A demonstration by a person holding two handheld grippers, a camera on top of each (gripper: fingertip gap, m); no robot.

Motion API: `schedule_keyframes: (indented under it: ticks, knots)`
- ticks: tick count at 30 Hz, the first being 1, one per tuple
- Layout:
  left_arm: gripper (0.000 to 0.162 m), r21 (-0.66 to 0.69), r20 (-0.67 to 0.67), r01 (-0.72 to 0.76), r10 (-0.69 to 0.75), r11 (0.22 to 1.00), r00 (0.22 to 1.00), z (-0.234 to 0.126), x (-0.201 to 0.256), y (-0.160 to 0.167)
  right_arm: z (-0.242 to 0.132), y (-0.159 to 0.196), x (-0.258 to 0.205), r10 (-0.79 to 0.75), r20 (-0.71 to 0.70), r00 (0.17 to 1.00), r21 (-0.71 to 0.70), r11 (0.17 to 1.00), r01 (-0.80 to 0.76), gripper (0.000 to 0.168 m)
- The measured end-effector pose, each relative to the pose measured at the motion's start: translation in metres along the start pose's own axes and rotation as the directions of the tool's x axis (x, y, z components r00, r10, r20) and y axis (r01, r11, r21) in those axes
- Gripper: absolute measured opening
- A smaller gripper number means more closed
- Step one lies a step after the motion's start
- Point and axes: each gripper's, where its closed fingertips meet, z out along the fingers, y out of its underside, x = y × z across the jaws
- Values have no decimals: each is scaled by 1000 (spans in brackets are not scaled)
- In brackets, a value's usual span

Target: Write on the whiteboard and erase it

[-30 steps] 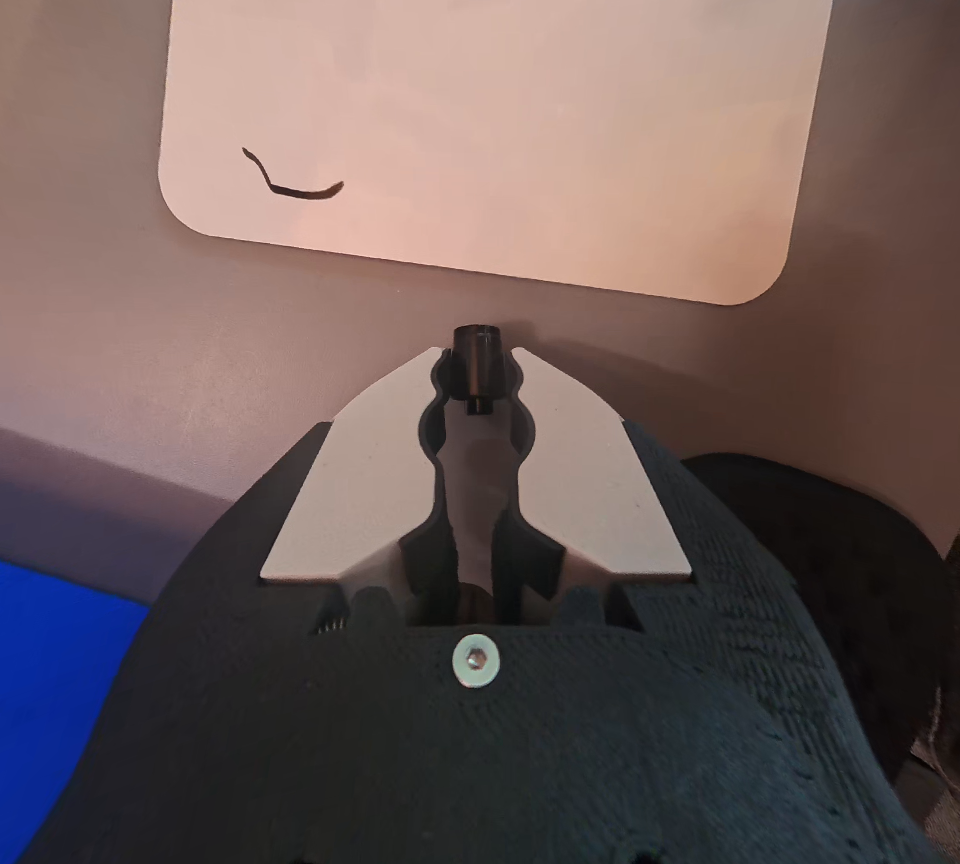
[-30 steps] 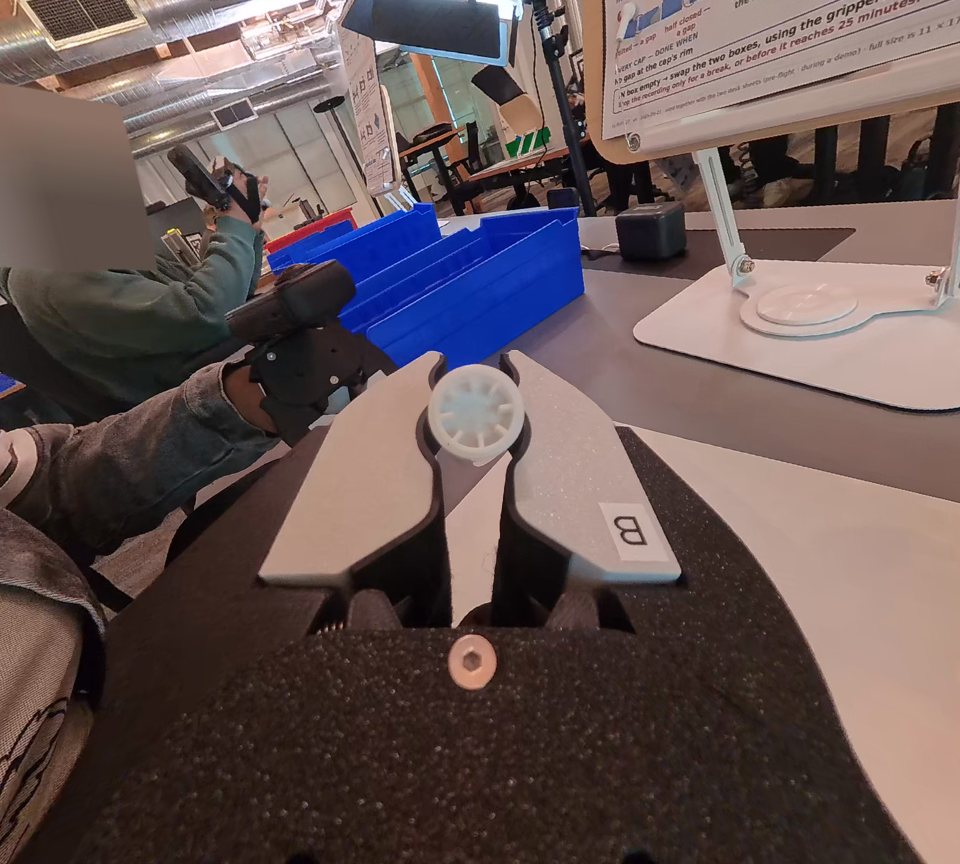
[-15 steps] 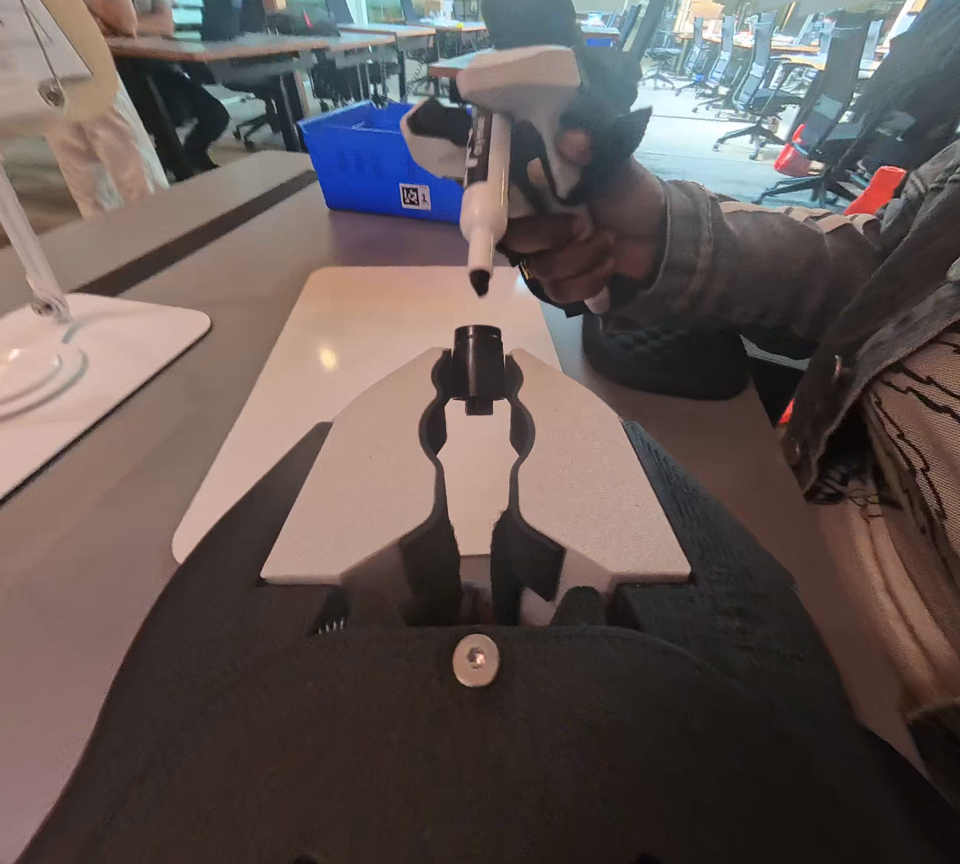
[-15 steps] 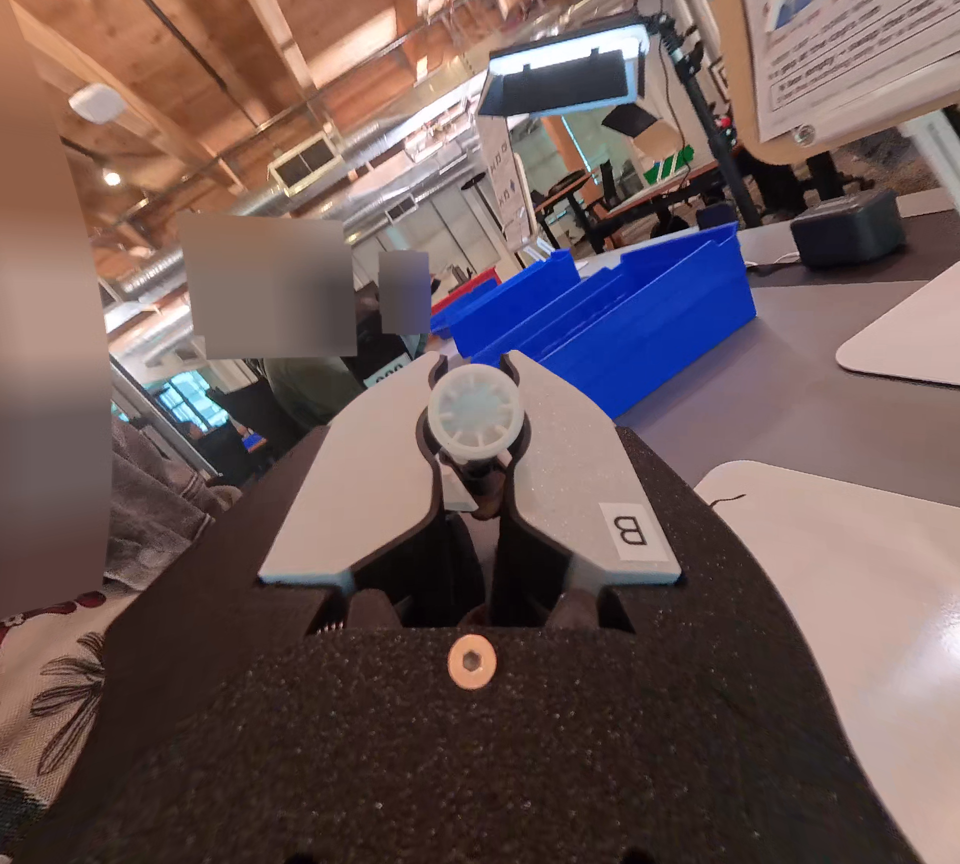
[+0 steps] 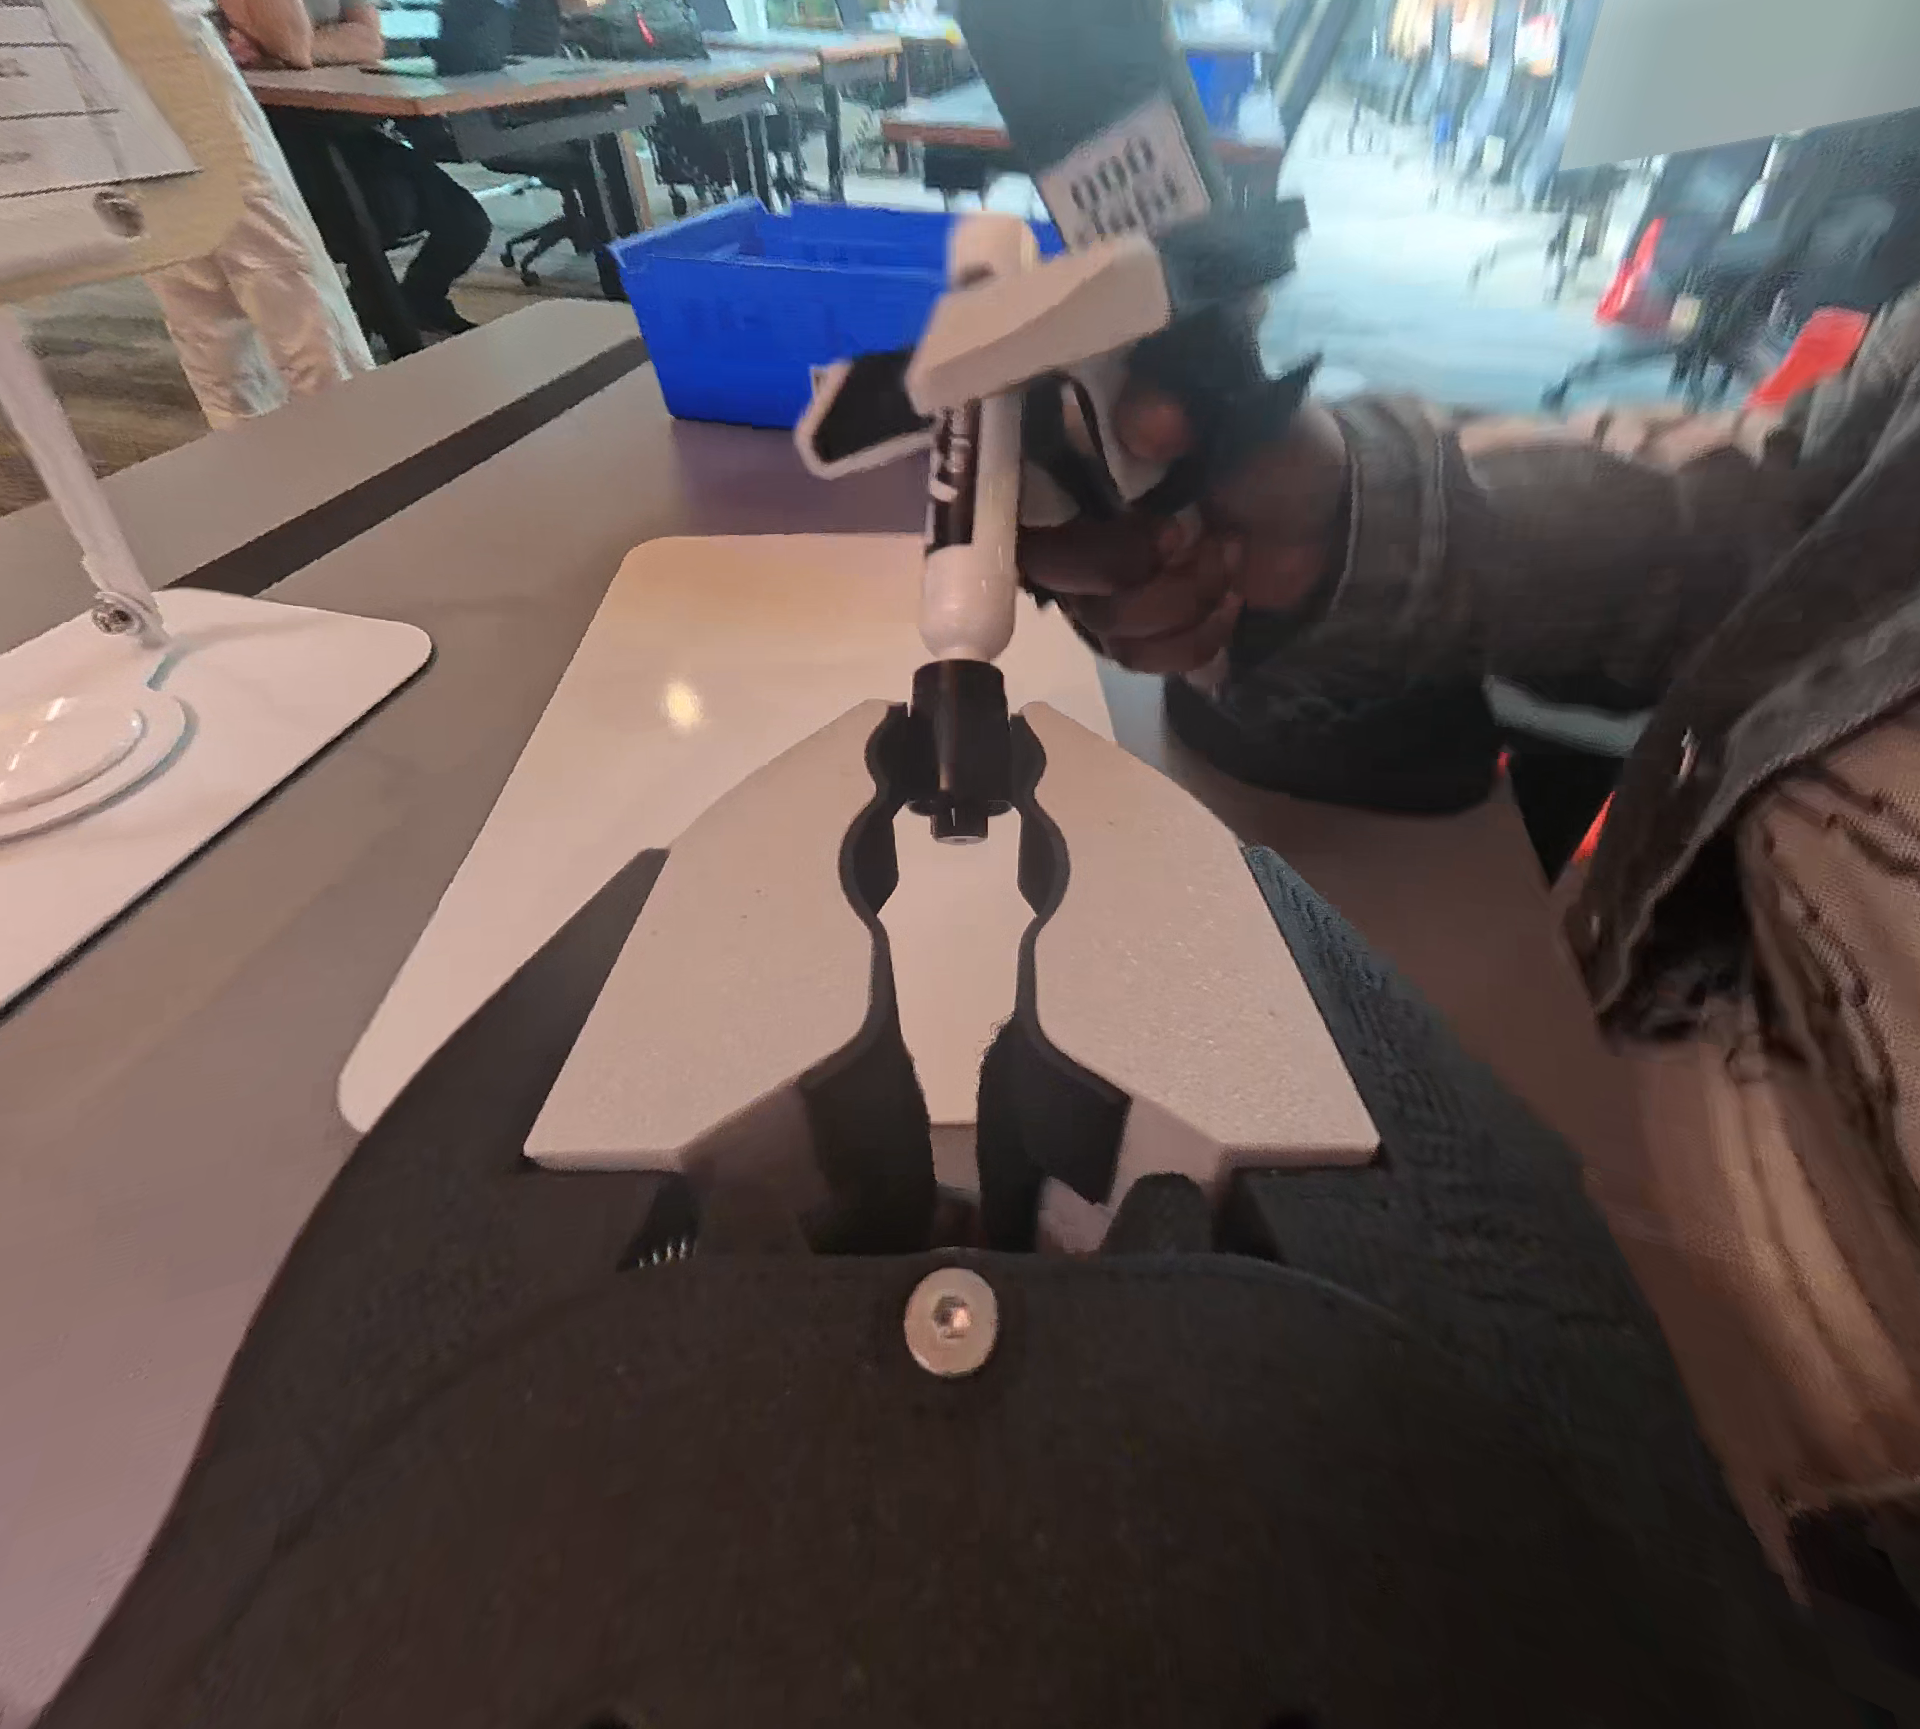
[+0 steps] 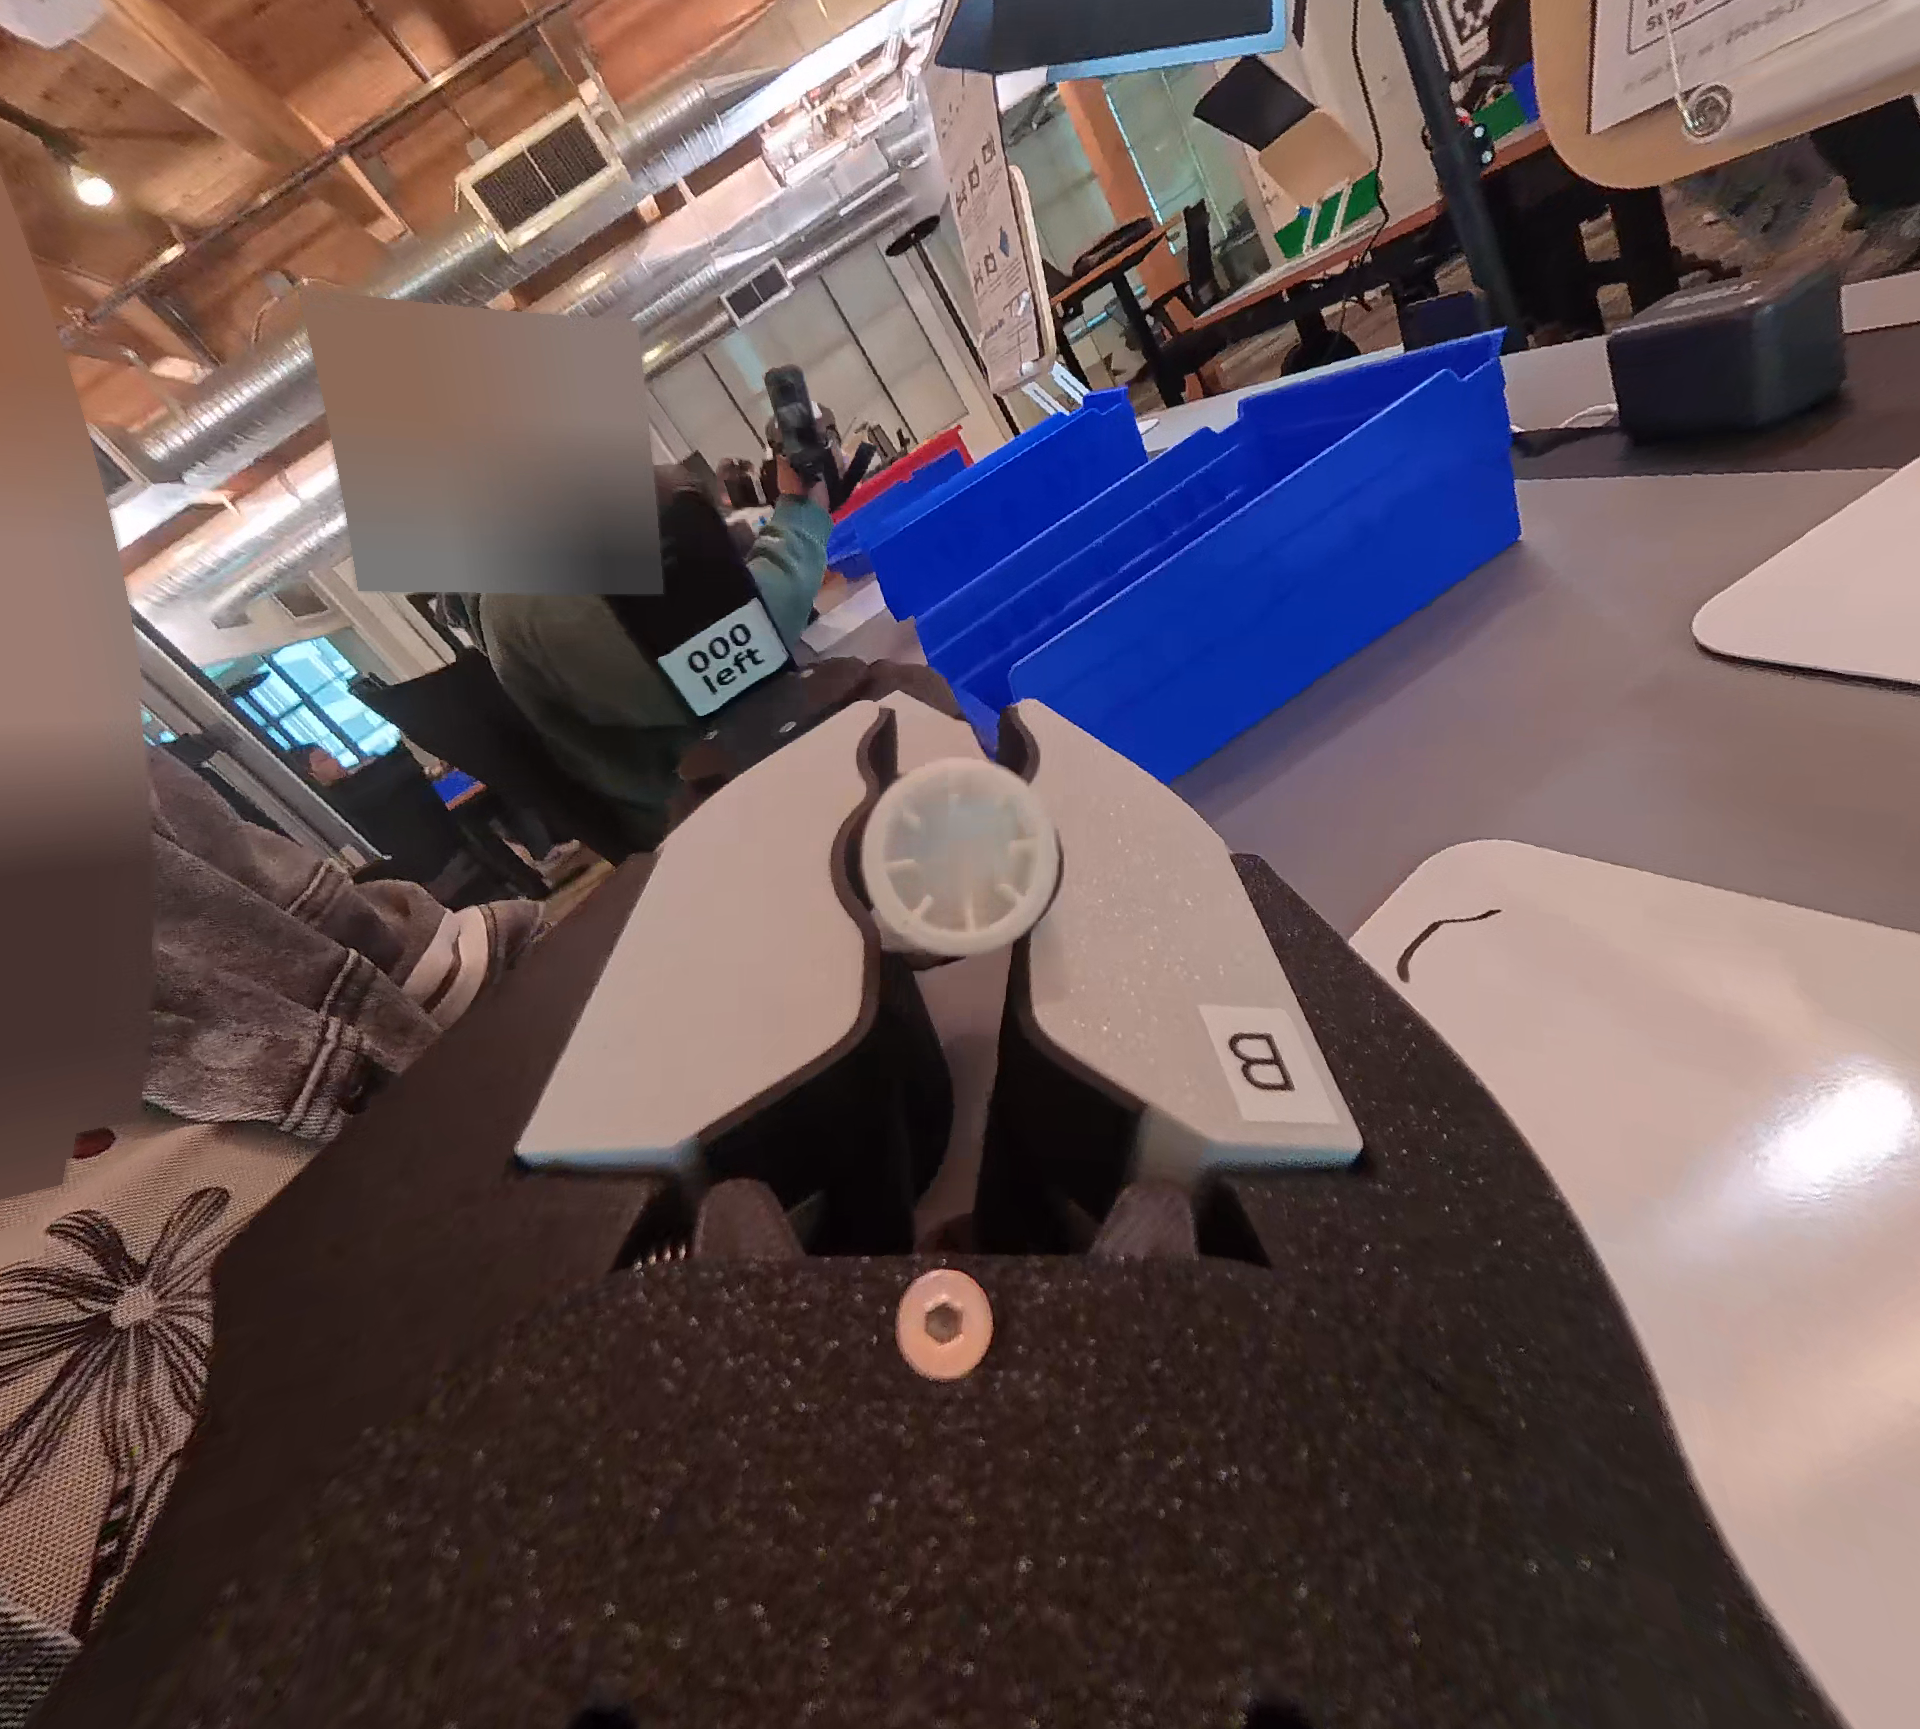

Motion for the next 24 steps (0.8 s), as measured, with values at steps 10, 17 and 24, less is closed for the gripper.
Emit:
schedule_keyframes:
  ticks: [10, 17, 24]
  knots:
    - [18, -67, 7, -44, 44, 997, 999, 6, 7, 9, -2, 1, 3, 56, 4, 998, 42, 998, -56, 20]
    - [18, -38, -31, 116, -117, 992, 993, 13, 11, 22, -1, 11, 4, -25, -21, 999, -7, 1000, 25, 20]
    - [17, 111, -96, 247, -237, 963, 967, 6, 7, 8, -1, 13, 5, 3, 4, 1000, 2, 1000, -3, 21]
